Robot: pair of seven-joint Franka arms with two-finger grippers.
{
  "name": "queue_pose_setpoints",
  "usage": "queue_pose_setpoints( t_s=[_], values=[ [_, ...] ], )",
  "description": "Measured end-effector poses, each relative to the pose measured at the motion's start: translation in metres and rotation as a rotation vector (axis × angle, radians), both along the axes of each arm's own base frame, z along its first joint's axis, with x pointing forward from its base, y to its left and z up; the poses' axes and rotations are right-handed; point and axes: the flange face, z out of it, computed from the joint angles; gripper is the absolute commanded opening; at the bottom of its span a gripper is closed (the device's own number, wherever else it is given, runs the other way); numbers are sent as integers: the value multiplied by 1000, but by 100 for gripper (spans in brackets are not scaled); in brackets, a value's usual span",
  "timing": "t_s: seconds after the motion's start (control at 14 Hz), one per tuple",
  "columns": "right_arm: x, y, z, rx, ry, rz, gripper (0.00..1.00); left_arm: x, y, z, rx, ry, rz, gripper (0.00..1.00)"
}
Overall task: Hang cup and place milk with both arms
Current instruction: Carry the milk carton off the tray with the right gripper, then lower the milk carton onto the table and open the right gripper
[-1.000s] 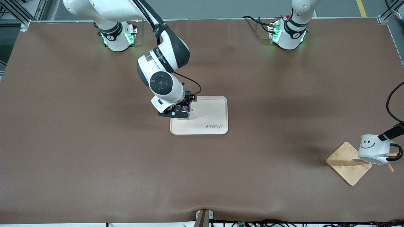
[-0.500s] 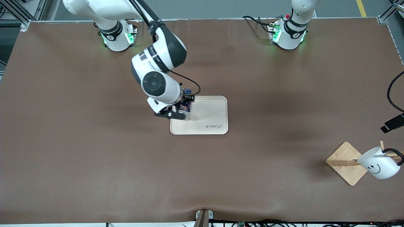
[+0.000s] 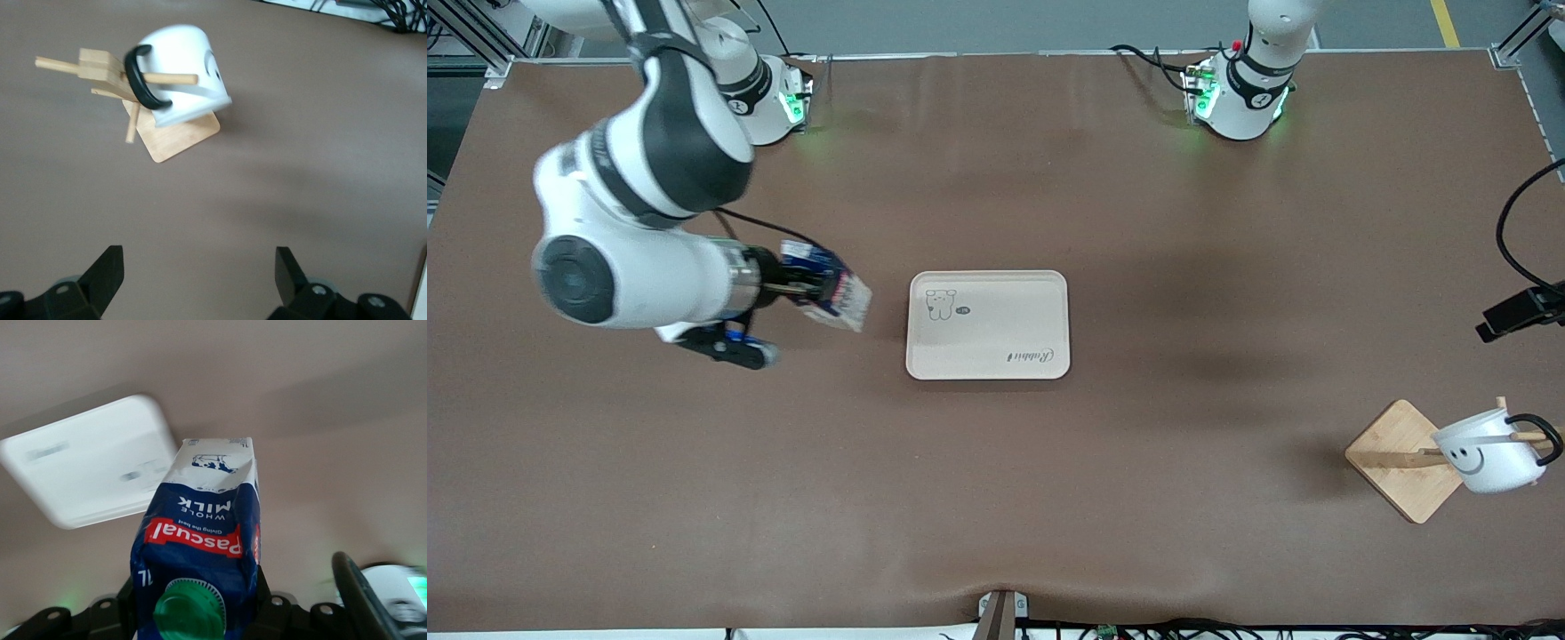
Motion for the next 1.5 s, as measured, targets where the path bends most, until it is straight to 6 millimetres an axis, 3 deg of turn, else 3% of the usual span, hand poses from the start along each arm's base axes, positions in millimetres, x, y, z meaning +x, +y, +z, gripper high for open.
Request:
queue_pose_setpoints(
  t_s=[0.21,0.36,0.57,0.79,0.93,1.07,1.29,1.5],
  values=[
    [-7,-62,-4,-35,7,90,0,-11,-25,17,22,8,-30,100],
    [-7,-133,-17,36,-4,148,0,-17,-41,21,28,32,-55,100],
    [-20,-230,-53,120,-15,176,0,-21,-65,27,34,28,-91,100],
    [-41,-299,-102,179,-25,186,0,-28,-99,32,58,37,-123,100],
    [-52,-309,-127,183,-11,188,0,-35,-113,37,46,45,-118,100],
    [-56,-303,-143,169,-5,206,0,-42,-119,43,42,53,-111,100],
    [-60,-298,-152,165,0,216,0,-57,-128,47,62,77,-116,100],
    [-61,-307,-157,157,-14,201,0,-71,-135,49,70,96,-125,100]
  ],
)
